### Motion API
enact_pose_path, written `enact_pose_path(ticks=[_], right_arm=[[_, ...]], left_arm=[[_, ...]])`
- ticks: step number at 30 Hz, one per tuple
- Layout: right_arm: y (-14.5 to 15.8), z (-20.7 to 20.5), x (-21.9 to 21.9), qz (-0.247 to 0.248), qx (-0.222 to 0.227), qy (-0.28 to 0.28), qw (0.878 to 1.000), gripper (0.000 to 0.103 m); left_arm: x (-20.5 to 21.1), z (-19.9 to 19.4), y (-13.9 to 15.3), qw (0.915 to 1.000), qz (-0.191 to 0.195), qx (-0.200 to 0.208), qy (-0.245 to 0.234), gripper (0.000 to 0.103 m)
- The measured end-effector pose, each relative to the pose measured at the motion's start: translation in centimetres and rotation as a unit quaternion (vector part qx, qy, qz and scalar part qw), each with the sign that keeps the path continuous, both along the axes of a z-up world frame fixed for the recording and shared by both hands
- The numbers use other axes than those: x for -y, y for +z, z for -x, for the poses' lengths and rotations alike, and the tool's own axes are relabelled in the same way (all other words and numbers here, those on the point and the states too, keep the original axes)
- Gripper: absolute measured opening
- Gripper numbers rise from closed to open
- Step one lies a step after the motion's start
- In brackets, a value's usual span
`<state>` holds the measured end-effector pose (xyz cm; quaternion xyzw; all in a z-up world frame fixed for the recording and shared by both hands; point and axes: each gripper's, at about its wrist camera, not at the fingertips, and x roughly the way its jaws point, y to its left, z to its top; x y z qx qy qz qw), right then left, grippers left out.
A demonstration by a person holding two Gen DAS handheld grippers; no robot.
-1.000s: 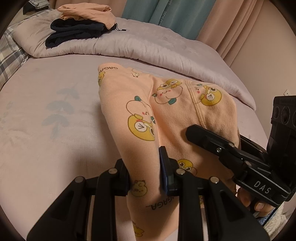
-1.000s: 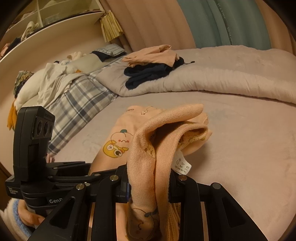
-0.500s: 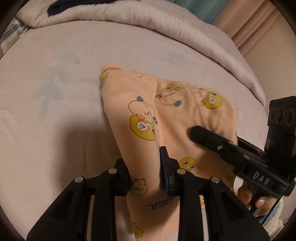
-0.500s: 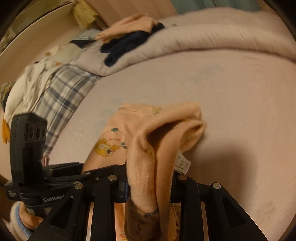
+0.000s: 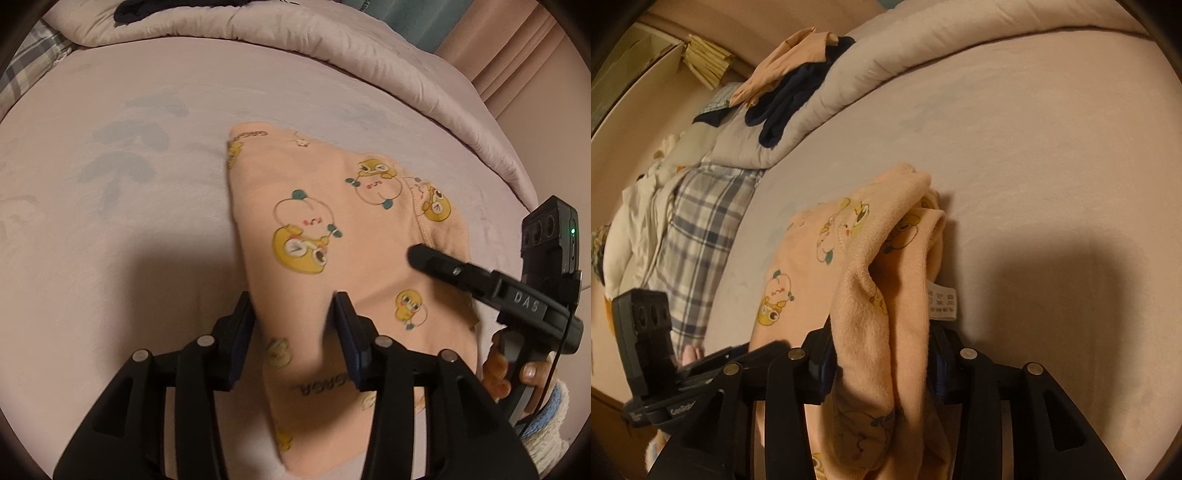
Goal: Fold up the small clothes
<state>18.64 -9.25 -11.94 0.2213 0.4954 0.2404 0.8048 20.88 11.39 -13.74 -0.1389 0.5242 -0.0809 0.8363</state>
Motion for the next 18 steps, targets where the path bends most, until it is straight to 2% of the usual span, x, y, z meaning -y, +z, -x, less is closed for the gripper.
enact_pose_path(ticks=[8,12,15,18], right_arm=[[1.8,1.5,-0.1,0.065,0.029,-0.02,0.997,0.046],[3.1,3.5,-0.7,0.086,0.057,0.003,0.995,0.046],[3.0,4.5,-1.1,0.103,0.062,0.025,0.992,0.05],[1.6,4.7,-1.4,0.134,0.046,0.033,0.989,0.05]], left_arm=[[-0.8,1.9,-0.2,0.9999,0.012,-0.005,0.009,0.048],[-0.3,3.1,0.2,0.9999,0.01,-0.002,0.005,0.046],[0.3,3.9,0.2,1.0,0.002,0.001,-0.001,0.046],[0.9,4.2,-0.6,0.9999,-0.005,-0.008,-0.005,0.046]])
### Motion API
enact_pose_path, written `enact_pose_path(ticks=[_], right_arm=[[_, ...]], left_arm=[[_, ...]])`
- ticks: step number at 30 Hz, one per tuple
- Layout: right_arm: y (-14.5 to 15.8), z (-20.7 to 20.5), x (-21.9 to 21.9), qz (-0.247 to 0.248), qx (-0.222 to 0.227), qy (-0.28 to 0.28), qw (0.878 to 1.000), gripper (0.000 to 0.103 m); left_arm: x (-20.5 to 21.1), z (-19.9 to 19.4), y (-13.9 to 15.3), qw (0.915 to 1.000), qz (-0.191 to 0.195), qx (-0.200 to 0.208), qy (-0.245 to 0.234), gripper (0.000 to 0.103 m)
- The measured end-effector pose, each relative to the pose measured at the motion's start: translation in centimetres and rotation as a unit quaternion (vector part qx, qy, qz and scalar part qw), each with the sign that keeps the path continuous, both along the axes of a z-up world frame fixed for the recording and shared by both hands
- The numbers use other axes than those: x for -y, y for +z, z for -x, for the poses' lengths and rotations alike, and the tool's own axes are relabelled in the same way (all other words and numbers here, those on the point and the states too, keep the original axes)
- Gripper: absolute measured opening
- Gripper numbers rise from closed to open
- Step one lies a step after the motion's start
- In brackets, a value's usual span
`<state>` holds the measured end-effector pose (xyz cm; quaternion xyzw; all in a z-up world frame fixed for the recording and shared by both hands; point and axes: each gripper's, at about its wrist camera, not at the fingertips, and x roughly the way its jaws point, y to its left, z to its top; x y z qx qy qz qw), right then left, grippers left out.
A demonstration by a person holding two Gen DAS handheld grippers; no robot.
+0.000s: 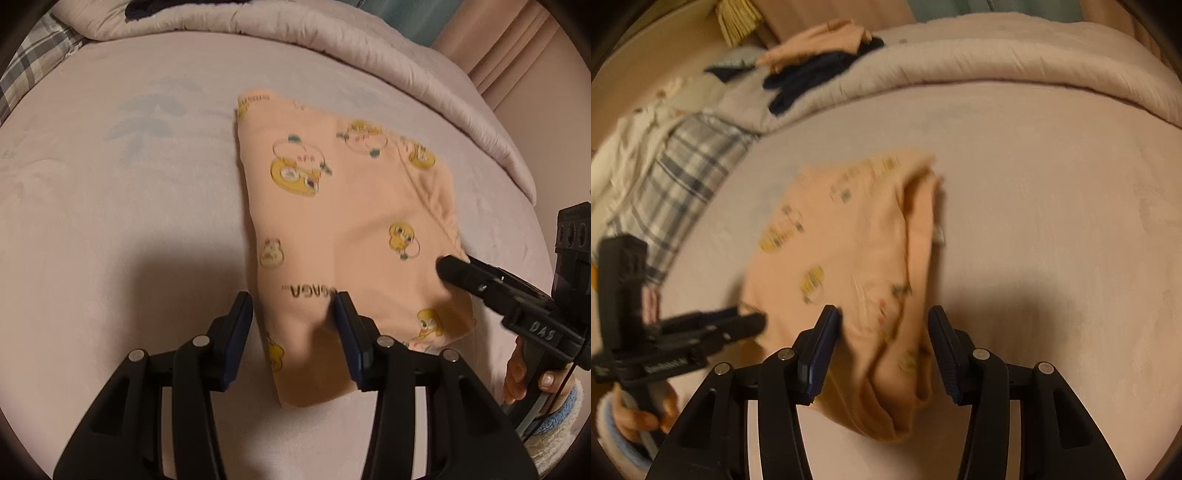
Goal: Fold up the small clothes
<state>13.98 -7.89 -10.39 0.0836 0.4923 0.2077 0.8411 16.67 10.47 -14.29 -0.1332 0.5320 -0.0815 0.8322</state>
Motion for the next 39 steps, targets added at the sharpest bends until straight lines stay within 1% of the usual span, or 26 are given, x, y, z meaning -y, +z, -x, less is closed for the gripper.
enact_pose_path(ticks=[1,4,7,11,14,16,18,23,25,28,30,32,37,39], right_arm=[[-0.4,-0.1,0.0,0.004,-0.005,-0.003,1.0,0.05],[-0.7,-0.4,0.2,-0.001,-0.01,-0.01,1.0,0.05],[0.0,-0.2,0.0,0.012,-0.001,-0.007,1.0,0.05],[0.8,1.2,-0.1,0.002,0.011,0.009,1.0,0.05],[0.2,1.6,-0.4,0.024,0.01,0.016,1.0,0.05],[-0.8,1.3,-0.7,0.043,0.0,0.011,0.999,0.05],[-1.3,1.1,-0.6,0.037,-0.001,0.006,0.999,0.05],[-1.2,1.2,-1.1,0.045,0.006,0.006,0.999,0.051],[-1.0,1.4,-1.1,0.043,0.006,0.004,0.999,0.051],[-0.7,2.1,-0.9,0.042,0.007,0.003,0.999,0.051],[-0.6,2.1,-0.9,0.041,0.006,0.0,0.999,0.054],[-0.6,2.3,-0.6,0.041,0.006,-0.006,0.999,0.059],[-0.2,2.9,-0.4,0.04,0.008,-0.01,0.999,0.062],[0.0,3.2,-0.3,0.041,0.011,-0.01,0.999,0.068]], left_arm=[[0.1,0.0,-0.3,1.0,0.002,-0.004,-0.001,0.046],[0.5,0.2,-0.6,1.0,-0.009,-0.003,0.0,0.048],[0.7,0.8,-0.3,0.9999,-0.015,-0.001,-0.003,0.048],[0.8,1.6,-0.3,0.9998,-0.021,-0.002,-0.006,0.047],[1.2,1.9,-0.7,0.9995,-0.03,0.0,-0.008,0.047],[1.2,1.9,-0.7,0.9994,-0.033,0.0,-0.007,0.048],[1.3,1.8,-0.8,0.9994,-0.034,0.0,-0.008,0.048],[1.3,2.1,-0.7,0.9994,-0.035,0.0,-0.002,0.05],[1.2,2.4,-0.6,0.9994,-0.036,0.0,0.003,0.052],[1.4,2.7,-0.4,0.9992,-0.04,0.001,0.008,0.061],[1.5,2.9,-0.4,0.9989,-0.044,-0.003,0.013,0.076],[1.5,3.1,-0.5,0.9984,-0.052,-0.008,0.018,0.081],[1.5,3.5,-0.3,0.9977,-0.063,-0.015,0.02,0.082],[1.7,3.7,0.0,0.9974,-0.068,-0.011,0.022,0.082]])
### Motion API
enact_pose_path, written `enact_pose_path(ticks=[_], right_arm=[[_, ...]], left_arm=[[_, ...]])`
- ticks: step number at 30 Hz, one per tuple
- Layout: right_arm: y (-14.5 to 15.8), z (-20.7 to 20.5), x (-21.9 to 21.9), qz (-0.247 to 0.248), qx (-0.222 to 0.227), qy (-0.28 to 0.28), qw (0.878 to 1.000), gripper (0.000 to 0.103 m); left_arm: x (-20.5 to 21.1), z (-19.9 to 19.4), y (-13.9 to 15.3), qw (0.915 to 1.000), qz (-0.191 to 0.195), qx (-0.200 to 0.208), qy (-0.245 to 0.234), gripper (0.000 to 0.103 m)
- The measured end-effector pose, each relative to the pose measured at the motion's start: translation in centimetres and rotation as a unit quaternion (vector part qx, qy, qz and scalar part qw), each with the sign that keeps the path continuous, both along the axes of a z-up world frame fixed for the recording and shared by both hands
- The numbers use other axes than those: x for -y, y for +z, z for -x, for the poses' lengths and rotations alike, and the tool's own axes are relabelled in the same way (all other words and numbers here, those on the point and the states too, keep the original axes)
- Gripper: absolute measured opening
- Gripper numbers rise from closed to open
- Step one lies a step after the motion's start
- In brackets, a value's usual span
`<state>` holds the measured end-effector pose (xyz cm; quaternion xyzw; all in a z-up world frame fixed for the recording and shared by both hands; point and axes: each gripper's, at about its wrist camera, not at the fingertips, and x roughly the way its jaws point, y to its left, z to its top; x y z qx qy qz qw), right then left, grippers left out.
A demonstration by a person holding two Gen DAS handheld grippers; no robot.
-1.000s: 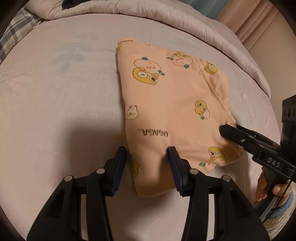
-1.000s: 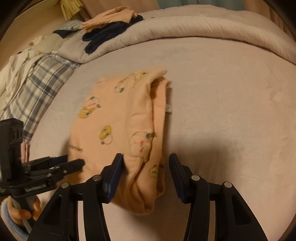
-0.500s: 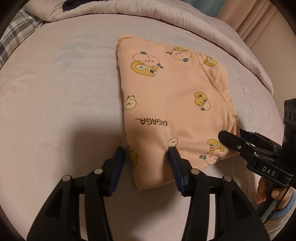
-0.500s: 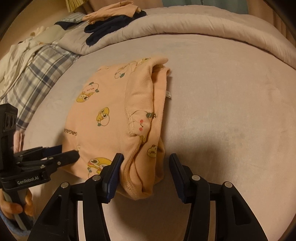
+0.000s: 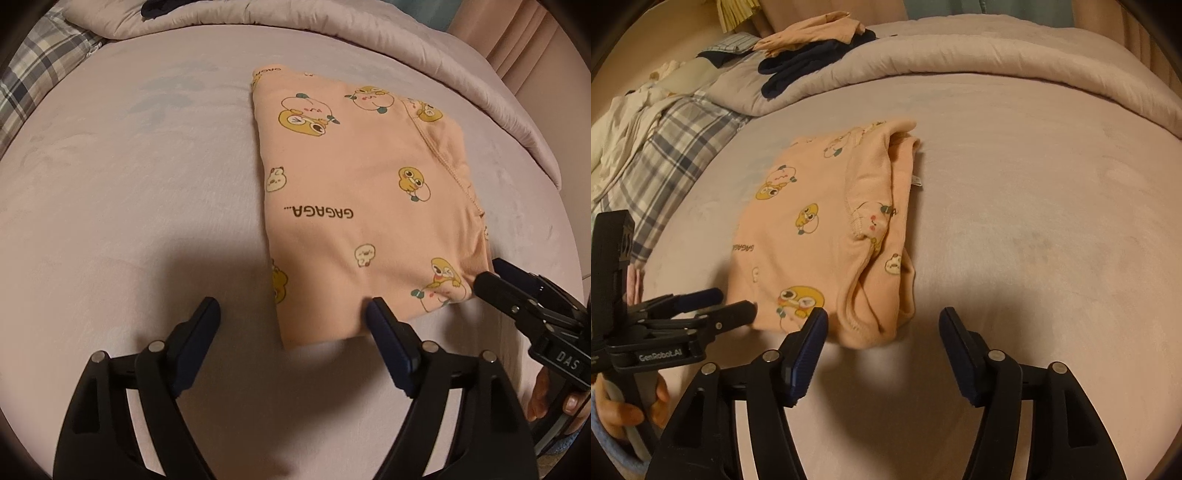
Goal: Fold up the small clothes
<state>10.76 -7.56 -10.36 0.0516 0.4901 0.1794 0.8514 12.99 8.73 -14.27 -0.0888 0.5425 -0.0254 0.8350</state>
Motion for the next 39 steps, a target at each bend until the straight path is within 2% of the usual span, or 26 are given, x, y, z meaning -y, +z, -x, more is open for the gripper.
enact_pose_path(ticks=[5,8,9,14,17,30,33,39], right_arm=[[0.9,0.8,0.2,-0.004,0.013,0.0,1.0,0.076],[1.5,1.3,0.3,-0.007,0.024,0.0,1.0,0.089],[1.7,1.5,0.4,-0.007,0.027,-0.001,1.0,0.092],[2.4,2.5,0.8,-0.016,0.038,-0.006,0.999,0.094],[2.8,3.0,0.9,-0.014,0.047,-0.005,0.999,0.1],[5.2,5.5,1.5,-0.022,0.097,-0.009,0.995,0.102],[5.6,6.2,1.6,-0.026,0.103,-0.008,0.994,0.102],[6.4,7.4,1.2,-0.024,0.114,0.001,0.993,0.102]], left_arm=[[0.0,0.7,1.3,0.9998,-0.005,0.02,0.004,0.085],[0.2,1.2,1.9,0.9996,-0.008,0.026,0.01,0.101],[0.2,1.4,2.1,0.9993,-0.012,0.032,0.016,0.101],[0.2,2.2,3.1,0.9982,-0.016,0.047,0.035,0.101],[0.1,2.7,3.9,0.9974,-0.018,0.058,0.04,0.101],[-0.2,6.4,7.7,0.9917,-0.023,0.112,0.06,0.102],[-0.1,7.3,8.5,0.9898,-0.04,0.118,0.069,0.102],[-0.3,8.9,9.6,0.9895,-0.028,0.119,0.076,0.102]])
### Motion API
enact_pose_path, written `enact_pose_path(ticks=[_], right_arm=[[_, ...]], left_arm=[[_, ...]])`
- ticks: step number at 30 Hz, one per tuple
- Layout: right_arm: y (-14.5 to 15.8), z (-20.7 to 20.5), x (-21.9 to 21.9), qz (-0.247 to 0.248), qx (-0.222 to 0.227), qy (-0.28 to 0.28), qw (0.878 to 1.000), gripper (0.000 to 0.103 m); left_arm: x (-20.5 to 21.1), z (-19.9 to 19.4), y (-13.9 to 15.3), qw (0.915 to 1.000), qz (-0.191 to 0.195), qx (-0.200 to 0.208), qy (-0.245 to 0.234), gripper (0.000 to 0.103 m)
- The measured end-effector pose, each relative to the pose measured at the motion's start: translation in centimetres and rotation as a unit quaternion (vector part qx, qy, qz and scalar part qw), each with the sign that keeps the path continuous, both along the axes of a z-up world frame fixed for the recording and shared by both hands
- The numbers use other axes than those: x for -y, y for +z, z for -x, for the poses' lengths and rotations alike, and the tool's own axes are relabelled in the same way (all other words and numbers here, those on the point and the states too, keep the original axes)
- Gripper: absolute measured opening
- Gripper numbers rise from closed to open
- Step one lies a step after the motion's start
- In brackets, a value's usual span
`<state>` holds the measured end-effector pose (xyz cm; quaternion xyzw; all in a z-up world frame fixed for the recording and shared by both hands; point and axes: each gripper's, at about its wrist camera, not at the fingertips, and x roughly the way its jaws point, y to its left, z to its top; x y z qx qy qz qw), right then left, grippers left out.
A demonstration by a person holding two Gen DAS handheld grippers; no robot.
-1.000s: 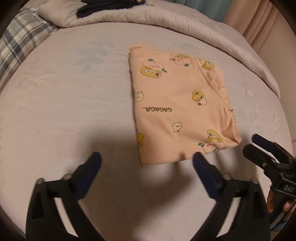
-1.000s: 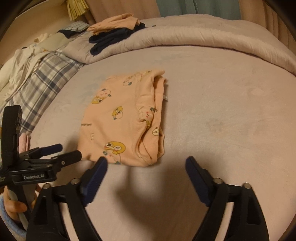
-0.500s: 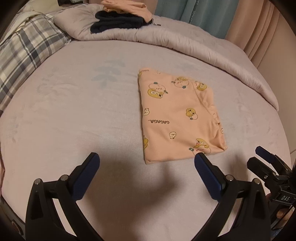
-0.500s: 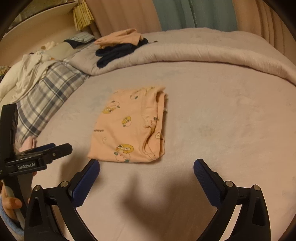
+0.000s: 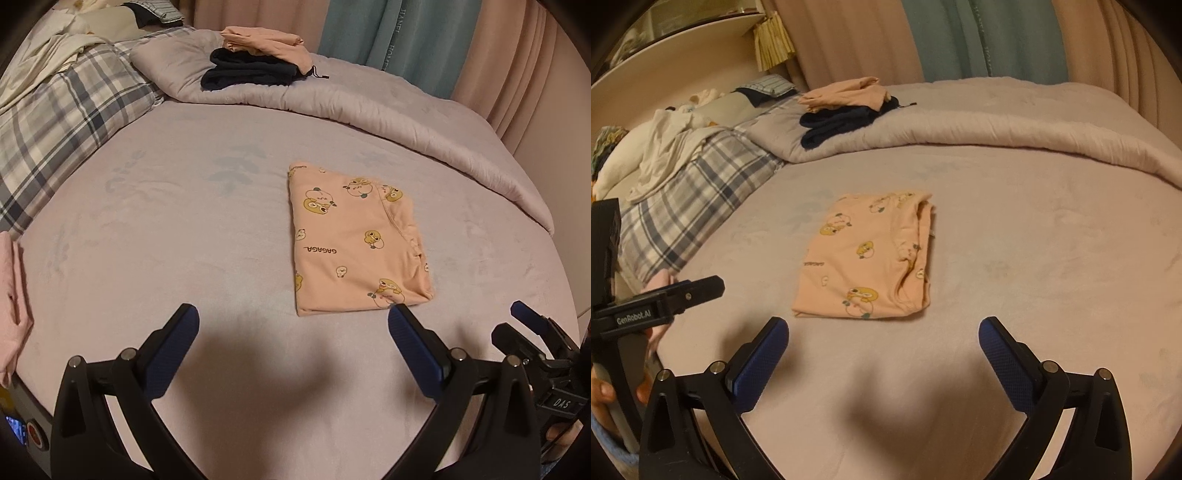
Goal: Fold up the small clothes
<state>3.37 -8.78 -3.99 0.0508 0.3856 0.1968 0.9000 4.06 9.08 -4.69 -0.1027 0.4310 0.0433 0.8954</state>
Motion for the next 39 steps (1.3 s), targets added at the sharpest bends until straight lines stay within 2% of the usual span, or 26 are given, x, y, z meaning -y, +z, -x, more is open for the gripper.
enact_pose_path(ticks=[4,9,12,17,20,29,39], right_arm=[[0.7,1.0,-0.5,0.001,0.013,0.008,1.0,0.102],[1.6,2.2,-1.1,0.003,0.025,0.015,1.0,0.102],[2.1,2.8,-1.4,0.006,0.032,0.019,0.999,0.102],[3.0,3.5,-1.9,0.01,0.039,0.028,0.999,0.102],[3.6,3.9,-2.1,0.007,0.038,0.034,0.999,0.102],[5.8,4.7,-2.5,0.002,0.055,0.043,0.998,0.102],[5.5,4.6,-2.5,0.0,0.043,0.041,0.998,0.102]], left_arm=[[0.0,1.0,0.6,1.0,0.003,-0.003,0.003,0.102],[1.1,2.3,1.4,0.9997,-0.026,-0.003,0.0,0.102],[1.3,2.9,1.6,0.9996,-0.028,-0.005,-0.002,0.102],[2.0,3.5,1.8,0.9972,-0.072,-0.012,0.013,0.102],[2.1,3.8,1.9,0.9983,-0.057,-0.011,0.004,0.103],[2.6,4.5,3.1,0.9986,-0.053,0.003,-0.006,0.103],[2.9,4.8,3.2,0.9983,-0.058,0.001,-0.006,0.103]])
